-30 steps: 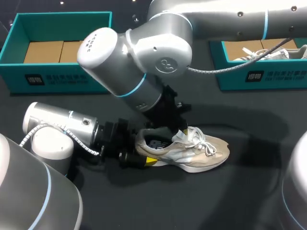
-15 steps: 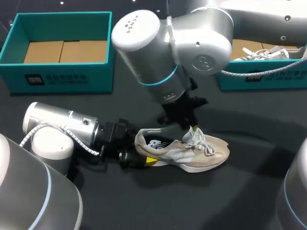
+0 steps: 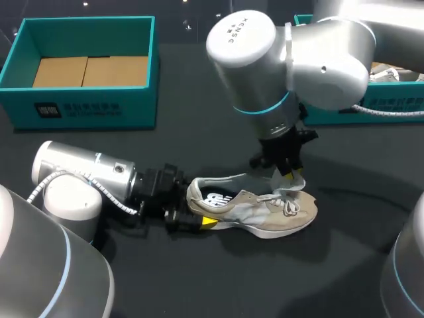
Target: Take the shoe out of the shoebox, open the shoe tongue, remove and reinsert the insole, then place the shoe into the shoebox
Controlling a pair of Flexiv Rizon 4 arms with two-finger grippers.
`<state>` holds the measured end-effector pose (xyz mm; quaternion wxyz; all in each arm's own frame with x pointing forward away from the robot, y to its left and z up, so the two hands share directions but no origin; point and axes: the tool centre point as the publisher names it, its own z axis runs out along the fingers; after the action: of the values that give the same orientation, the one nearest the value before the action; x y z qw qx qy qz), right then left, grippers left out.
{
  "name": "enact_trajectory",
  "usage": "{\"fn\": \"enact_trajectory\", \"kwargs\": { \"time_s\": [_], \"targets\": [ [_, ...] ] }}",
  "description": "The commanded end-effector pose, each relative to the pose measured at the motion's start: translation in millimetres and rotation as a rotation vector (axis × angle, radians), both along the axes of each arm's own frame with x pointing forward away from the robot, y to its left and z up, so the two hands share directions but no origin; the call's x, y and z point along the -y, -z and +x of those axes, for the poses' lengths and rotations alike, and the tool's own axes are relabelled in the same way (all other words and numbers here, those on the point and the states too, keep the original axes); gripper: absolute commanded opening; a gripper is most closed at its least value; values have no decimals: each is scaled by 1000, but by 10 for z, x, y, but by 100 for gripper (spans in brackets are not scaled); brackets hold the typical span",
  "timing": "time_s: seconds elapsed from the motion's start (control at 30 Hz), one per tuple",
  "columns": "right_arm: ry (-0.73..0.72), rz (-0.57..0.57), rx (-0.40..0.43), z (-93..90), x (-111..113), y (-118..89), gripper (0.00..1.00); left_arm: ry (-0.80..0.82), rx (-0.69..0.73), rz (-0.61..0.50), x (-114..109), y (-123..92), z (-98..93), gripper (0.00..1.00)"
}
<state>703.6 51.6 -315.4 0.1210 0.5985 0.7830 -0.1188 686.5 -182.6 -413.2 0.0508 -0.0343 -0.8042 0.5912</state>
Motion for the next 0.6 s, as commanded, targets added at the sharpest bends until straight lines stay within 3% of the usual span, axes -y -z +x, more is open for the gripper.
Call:
{"fn": "enact_trajectory", "kwargs": {
  "time_s": [0.03, 0.13, 0.17, 0.27, 0.37, 0.6],
  "targets": [
    [20, 227, -72, 84, 150, 170, 0, 0, 1, 2, -10, 4, -10, 0],
    [40, 226, -77, 100, 197, 259, 4, 0, 1, 2, -10, 4, -10, 0],
    [45, 224, -77, 101, 208, 279, 14, 0, 1, 2, -10, 4, -10, 0],
    [74, 215, -77, 93, 248, 330, 31, 0, 1, 2, -10, 4, -10, 0],
    [106, 185, -70, 74, 288, 351, 41, 0, 1, 2, -10, 4, -10, 0],
    [157, 143, -58, 16, 431, 325, 47, 0, 1, 2, -10, 4, -10, 0]
  ]
}}
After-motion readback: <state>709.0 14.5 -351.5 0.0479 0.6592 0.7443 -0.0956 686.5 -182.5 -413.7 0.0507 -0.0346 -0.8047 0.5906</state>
